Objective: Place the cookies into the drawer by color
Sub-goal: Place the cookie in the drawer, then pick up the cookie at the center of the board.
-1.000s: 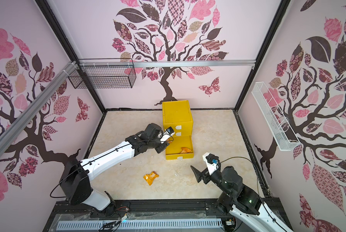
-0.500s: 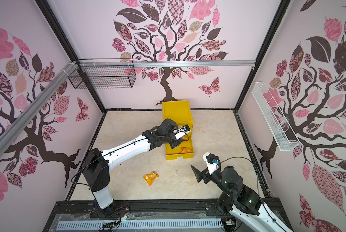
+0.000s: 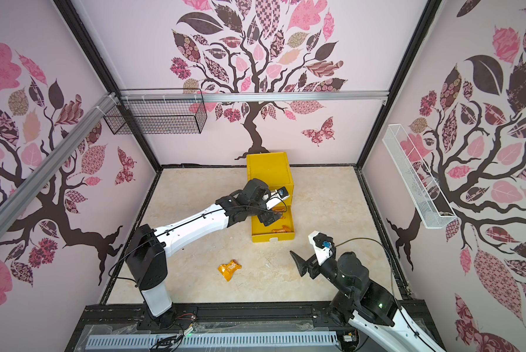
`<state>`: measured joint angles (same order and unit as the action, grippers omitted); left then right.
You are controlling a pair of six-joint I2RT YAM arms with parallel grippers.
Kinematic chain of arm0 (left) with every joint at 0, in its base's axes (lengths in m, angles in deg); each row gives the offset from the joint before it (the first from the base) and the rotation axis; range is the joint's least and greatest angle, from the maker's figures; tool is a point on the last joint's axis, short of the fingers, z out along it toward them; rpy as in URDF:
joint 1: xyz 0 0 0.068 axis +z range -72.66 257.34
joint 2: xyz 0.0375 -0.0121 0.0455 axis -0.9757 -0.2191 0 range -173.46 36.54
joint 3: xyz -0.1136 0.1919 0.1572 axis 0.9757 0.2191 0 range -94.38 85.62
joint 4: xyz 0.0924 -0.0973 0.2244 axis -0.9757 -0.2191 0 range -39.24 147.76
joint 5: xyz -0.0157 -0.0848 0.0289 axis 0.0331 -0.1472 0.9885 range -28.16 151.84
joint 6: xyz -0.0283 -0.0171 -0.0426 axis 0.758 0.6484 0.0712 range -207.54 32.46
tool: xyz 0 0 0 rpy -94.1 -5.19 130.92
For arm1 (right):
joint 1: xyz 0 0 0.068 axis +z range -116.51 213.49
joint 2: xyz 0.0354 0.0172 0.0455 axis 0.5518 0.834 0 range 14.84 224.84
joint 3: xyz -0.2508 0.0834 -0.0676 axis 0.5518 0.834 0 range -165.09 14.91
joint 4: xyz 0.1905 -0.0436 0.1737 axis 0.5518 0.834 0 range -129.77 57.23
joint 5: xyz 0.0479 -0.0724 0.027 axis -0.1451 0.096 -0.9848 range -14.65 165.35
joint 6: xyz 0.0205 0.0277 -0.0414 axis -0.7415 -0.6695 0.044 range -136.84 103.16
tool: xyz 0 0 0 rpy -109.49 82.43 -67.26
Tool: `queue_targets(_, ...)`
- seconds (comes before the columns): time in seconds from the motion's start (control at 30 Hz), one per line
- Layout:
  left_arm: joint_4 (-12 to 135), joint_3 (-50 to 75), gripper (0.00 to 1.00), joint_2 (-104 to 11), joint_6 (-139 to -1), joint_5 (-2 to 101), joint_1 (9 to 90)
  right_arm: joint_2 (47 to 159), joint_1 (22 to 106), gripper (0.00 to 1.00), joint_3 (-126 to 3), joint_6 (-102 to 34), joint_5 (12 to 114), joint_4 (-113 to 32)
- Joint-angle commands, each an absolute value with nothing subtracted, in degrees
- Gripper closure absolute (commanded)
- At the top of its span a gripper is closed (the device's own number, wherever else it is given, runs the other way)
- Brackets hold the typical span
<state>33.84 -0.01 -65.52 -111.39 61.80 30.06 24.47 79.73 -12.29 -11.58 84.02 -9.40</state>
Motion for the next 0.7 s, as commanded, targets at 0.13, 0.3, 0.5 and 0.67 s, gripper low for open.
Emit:
queue_targets(0.13, 28.5, 6.4, 0.02, -54.8, -110.9, 61.3, 30.0, 25.3, 79.4, 0.01, -12.1, -11.1, 83.6, -10.1)
queue_targets(0.3, 24.4, 10.2, 0.03, -49.9, -110.0, 61.4, 30.0, 25.4, 79.3, 0.01, -12.0, -11.2, 83.6, -10.2)
queue_targets(0.5, 19.7, 16.0, 0.02, -45.8, -108.4, 62.0, 30.0, 25.4, 79.3, 0.01, -11.9, -11.3, 84.0, -10.5)
queue_targets(0.67, 15.7, 22.4, 0.03, -43.0, -108.1, 59.3, 30.1, 25.7, 79.2, 0.01, -12.0, -11.2, 83.5, -10.2)
